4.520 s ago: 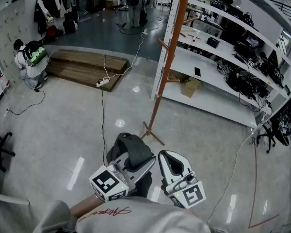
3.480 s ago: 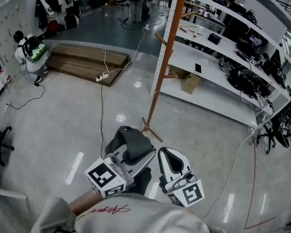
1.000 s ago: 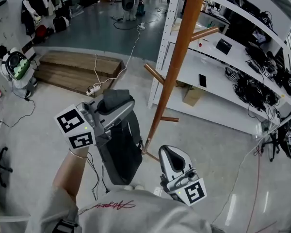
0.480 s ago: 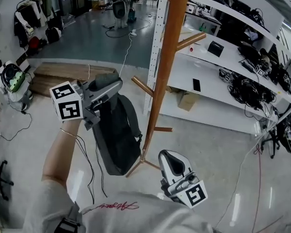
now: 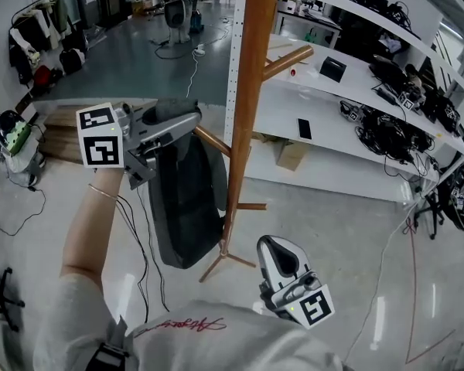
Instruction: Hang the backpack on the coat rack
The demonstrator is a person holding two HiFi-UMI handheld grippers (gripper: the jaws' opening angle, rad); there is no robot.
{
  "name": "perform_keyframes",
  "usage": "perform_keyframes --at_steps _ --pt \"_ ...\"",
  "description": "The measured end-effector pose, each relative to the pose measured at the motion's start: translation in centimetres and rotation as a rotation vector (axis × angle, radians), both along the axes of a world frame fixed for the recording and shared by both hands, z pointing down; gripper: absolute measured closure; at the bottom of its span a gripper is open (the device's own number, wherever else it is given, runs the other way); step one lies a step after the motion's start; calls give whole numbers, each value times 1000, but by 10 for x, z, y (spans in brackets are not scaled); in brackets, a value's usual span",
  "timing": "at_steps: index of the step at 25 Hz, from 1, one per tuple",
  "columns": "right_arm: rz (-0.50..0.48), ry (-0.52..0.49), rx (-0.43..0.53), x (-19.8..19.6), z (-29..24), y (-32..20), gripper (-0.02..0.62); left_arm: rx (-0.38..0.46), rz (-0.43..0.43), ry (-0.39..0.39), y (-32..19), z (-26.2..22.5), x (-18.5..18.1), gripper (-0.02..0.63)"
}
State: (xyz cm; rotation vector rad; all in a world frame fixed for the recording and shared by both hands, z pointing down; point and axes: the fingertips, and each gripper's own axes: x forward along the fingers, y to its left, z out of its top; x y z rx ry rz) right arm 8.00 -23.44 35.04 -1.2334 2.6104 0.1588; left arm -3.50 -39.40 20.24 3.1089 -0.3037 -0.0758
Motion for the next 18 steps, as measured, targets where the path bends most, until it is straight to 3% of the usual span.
perform_keyframes --at_steps 4,10,18 --pt "11 -5 -19 16 -13 -10 572 -3 38 -6 -12 -19 22 558" --pt "12 -5 -14 11 -4 -4 572 24 139 -71 14 -10 31 558" --pt "-7 -10 -29 13 -6 -16 573 21 165 -165 16 3 54 558"
